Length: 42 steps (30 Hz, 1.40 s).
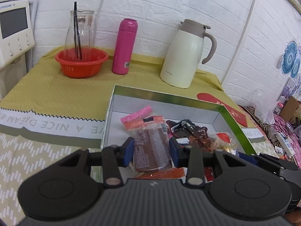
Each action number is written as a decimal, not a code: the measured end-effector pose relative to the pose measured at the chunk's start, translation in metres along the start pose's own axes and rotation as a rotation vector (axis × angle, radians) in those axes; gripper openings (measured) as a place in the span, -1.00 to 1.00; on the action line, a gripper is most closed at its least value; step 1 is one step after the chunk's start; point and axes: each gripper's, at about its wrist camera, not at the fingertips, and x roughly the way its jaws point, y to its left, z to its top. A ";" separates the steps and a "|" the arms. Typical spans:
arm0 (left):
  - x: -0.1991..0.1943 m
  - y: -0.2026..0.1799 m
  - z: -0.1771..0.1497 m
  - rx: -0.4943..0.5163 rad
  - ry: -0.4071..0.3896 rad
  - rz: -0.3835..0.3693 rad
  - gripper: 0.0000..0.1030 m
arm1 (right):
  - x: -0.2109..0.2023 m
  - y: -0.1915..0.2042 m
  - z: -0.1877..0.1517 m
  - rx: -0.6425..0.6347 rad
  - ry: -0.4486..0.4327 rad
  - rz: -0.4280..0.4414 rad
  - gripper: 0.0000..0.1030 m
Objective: Organize snacks
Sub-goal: 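Carry both packs into the green box and open both grippers, then grasp the orange chip bag with the left gripper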
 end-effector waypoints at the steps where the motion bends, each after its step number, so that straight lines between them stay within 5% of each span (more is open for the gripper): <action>1: 0.000 0.000 0.000 -0.005 -0.009 -0.005 -0.14 | 0.001 0.000 0.000 -0.006 -0.002 -0.005 0.61; 3: -0.004 0.002 -0.003 -0.040 -0.070 -0.003 0.50 | 0.001 0.002 -0.001 -0.037 -0.018 -0.025 1.00; 6: -0.012 0.004 -0.003 -0.079 -0.119 0.008 0.85 | -0.009 0.004 -0.004 -0.084 -0.091 -0.035 1.00; 22: -0.055 -0.025 -0.012 0.019 -0.088 0.104 0.85 | -0.053 0.008 -0.005 -0.070 -0.125 -0.048 1.00; 42: -0.162 -0.061 -0.069 0.095 -0.126 -0.022 0.85 | -0.160 0.025 -0.038 -0.045 -0.196 -0.076 1.00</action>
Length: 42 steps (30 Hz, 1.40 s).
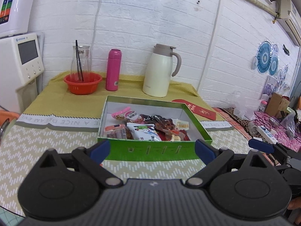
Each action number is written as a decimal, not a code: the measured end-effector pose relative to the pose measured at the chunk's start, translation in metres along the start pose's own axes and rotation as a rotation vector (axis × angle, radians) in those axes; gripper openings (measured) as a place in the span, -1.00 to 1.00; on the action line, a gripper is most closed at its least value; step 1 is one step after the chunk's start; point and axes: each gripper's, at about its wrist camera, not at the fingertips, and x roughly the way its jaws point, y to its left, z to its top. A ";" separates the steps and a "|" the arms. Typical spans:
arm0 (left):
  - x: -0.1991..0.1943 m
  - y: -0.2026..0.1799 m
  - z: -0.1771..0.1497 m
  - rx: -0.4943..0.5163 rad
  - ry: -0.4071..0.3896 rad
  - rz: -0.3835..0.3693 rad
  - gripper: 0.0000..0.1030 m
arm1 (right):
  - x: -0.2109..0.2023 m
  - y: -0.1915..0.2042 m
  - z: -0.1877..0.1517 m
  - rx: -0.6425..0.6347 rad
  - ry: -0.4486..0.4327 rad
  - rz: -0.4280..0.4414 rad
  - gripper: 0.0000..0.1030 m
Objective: Organize snacks
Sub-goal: 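Grasp the orange chip bag with the left gripper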
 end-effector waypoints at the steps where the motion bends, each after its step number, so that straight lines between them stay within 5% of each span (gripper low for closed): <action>1: -0.003 0.000 -0.007 -0.003 0.004 -0.006 0.85 | -0.003 -0.002 -0.005 0.011 0.011 -0.001 1.00; 9: -0.011 0.006 -0.073 -0.060 0.108 -0.053 0.85 | 0.001 -0.006 -0.056 0.040 0.207 -0.028 1.00; 16: -0.025 0.023 -0.105 -0.087 0.157 -0.007 0.85 | 0.033 -0.005 -0.070 -0.031 0.300 -0.136 1.00; 21: -0.029 0.031 -0.102 -0.122 0.161 -0.029 0.85 | 0.031 -0.004 -0.074 0.058 0.314 -0.019 0.75; 26: -0.020 0.021 -0.100 -0.140 0.175 -0.128 0.85 | 0.016 0.017 -0.078 0.032 0.338 0.081 0.73; 32: 0.000 0.002 -0.100 -0.137 0.226 -0.223 0.85 | -0.009 0.039 -0.087 -0.033 0.360 0.156 1.00; 36: 0.018 -0.010 -0.100 -0.139 0.256 -0.274 0.83 | -0.024 0.029 -0.085 -0.004 0.352 0.145 1.00; 39: 0.031 -0.016 -0.097 -0.131 0.268 -0.294 0.77 | -0.027 0.022 -0.083 0.003 0.338 0.112 1.00; 42: 0.047 -0.018 -0.093 -0.125 0.296 -0.301 0.27 | -0.022 0.018 -0.082 0.031 0.330 0.106 0.84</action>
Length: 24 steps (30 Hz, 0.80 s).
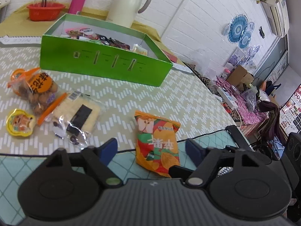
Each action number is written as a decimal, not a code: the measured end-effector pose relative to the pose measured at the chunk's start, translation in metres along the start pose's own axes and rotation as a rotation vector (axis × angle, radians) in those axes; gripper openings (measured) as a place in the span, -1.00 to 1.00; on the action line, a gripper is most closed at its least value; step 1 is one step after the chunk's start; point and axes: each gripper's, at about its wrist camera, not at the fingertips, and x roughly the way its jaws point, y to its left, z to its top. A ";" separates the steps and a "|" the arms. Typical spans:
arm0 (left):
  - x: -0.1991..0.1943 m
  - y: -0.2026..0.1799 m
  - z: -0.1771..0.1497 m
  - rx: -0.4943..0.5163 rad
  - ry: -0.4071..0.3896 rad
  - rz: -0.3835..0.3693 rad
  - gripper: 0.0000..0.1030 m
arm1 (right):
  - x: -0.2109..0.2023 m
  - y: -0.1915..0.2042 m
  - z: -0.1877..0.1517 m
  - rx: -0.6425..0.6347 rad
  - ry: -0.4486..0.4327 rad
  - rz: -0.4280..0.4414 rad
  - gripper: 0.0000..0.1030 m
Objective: Organize snacks
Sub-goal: 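Grasp the orange chip bag with the left gripper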
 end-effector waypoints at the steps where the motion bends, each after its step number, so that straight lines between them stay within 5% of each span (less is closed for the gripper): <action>1: 0.004 0.001 0.002 -0.005 0.007 -0.004 0.24 | 0.002 0.000 0.001 0.007 -0.001 0.005 0.79; 5: 0.017 0.005 0.009 -0.003 0.040 -0.003 0.09 | 0.010 -0.001 0.003 0.040 0.002 0.035 0.60; 14: 0.025 0.003 0.009 0.021 0.045 0.009 0.01 | 0.018 -0.006 0.004 0.081 0.013 0.038 0.57; 16: 0.029 0.000 0.007 0.039 0.070 -0.008 -0.52 | 0.019 -0.006 0.004 0.075 0.011 0.042 0.41; 18: 0.028 -0.003 0.006 0.052 0.061 0.008 -0.53 | 0.020 -0.006 0.003 0.077 0.007 0.046 -0.07; 20: 0.026 -0.004 0.005 0.049 0.056 0.017 -0.69 | 0.019 -0.008 0.002 0.090 -0.004 0.034 -0.31; 24: 0.017 -0.011 0.007 0.057 0.028 0.017 -0.72 | 0.013 -0.008 0.005 0.092 -0.030 0.033 -0.46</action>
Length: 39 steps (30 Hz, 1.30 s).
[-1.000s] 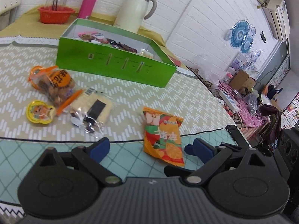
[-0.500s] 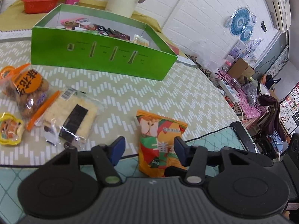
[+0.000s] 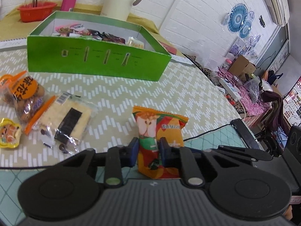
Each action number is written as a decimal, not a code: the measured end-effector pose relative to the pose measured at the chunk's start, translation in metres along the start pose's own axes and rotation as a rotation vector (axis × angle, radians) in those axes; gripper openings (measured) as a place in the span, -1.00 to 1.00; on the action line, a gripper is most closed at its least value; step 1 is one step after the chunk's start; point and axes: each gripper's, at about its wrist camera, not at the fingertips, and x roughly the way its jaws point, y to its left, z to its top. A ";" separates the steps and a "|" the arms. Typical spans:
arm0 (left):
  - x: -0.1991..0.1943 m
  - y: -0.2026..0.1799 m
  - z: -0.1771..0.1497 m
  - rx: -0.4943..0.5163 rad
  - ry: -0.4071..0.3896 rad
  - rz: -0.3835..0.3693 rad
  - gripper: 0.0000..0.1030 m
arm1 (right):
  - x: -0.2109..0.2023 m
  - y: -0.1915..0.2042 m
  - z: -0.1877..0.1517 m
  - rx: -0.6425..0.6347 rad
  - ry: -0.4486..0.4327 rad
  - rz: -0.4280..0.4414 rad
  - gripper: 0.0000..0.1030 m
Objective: Organize snacks
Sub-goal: 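Grasp the orange chip bag with the left gripper, then carry the orange chip bag into the green box and open the left gripper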
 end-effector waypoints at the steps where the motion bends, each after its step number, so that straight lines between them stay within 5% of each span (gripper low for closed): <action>1: -0.004 -0.003 0.002 0.007 -0.015 0.003 -0.72 | -0.002 0.002 0.002 -0.014 -0.011 -0.003 -0.47; 11: -0.030 -0.019 0.057 0.065 -0.172 0.018 -0.72 | -0.010 0.012 0.058 -0.132 -0.152 -0.022 -0.49; 20: -0.011 -0.021 0.118 0.078 -0.268 -0.015 -0.72 | 0.004 -0.008 0.110 -0.164 -0.260 -0.071 -0.49; 39: 0.081 0.015 0.165 0.020 -0.186 -0.019 -0.73 | 0.074 -0.063 0.133 -0.110 -0.209 -0.097 -0.48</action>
